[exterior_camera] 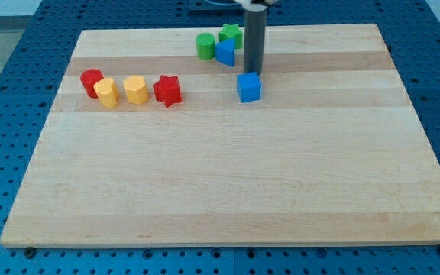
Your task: Move the blue triangle towards center
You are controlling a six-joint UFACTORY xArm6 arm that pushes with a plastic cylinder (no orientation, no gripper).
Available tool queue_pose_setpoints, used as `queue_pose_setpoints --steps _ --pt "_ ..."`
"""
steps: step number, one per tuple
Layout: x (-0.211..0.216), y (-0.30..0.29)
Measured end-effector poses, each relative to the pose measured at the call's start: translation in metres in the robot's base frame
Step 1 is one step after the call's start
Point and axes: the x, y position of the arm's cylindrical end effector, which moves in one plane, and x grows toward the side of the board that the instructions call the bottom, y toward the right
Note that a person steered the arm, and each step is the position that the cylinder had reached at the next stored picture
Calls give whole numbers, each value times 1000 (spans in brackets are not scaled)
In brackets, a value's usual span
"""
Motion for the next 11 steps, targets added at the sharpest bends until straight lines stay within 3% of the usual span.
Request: queue_pose_setpoints --steps 1,2,4,8,11 --pt "-45 8" --pt "-56 6" --pt "-56 -56" --pt "-26 -111" --pt "10 -115"
